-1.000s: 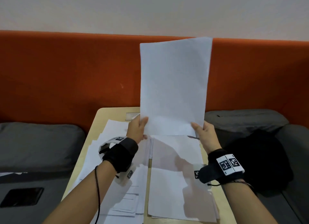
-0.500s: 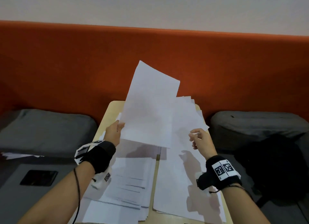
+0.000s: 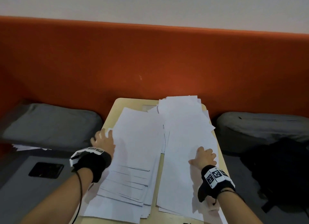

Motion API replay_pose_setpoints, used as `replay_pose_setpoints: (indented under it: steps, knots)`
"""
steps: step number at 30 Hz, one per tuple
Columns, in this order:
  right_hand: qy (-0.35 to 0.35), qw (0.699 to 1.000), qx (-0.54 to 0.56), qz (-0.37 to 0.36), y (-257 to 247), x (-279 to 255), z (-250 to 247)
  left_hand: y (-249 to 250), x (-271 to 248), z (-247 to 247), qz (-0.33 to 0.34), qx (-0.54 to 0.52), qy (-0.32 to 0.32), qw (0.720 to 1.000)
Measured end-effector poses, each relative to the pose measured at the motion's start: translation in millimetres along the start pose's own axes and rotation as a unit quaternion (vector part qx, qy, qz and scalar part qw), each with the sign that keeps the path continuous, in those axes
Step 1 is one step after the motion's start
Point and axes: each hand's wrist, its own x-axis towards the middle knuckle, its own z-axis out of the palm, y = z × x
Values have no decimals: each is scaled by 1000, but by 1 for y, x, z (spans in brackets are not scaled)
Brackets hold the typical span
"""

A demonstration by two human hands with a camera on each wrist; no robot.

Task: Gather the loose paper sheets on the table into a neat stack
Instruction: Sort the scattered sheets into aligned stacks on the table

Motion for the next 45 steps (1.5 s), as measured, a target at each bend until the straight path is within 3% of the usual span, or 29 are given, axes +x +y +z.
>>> replay_pose_setpoints:
  steps: [6,10,12,20,24,28,31,34,35,37,38,42,45]
  knots:
    - [-4,1000,3,16,-2,-3,-3,87,-8,-6,103,-47,-60,992]
    - [7,996,25,84,12,-8,-7,101,-22,12,145,-50,-234,960]
    - [-2,994,29,106,20,-11,-8,94,-28,29,150,-39,-273,949]
    - [31,996,41,77,22,-16,-2,88,-31,41,165,-16,-269,949]
    - [55,975,205,67,19,-12,3,87,-31,44,164,-21,-265,950]
    - [56,964,254,47,32,2,1,86,-31,45,160,-25,-263,951]
    - [103,931,347,-38,43,8,-17,88,-30,41,153,-36,-269,950]
    - [93,865,470,-148,42,-2,-48,104,-30,19,167,-152,-227,947]
    - [82,845,498,-176,39,-8,-59,113,-30,5,185,-251,-217,925]
    - [77,814,534,-214,31,-21,-81,131,-28,-27,216,-501,-218,809]
    - [83,798,552,-230,26,-27,-92,139,-27,-42,223,-575,-191,764]
    - [138,742,596,-274,10,-44,-126,164,-21,-81,198,-690,-57,694]
    - [170,721,610,-280,5,-49,-136,171,-17,-93,218,-705,-18,675]
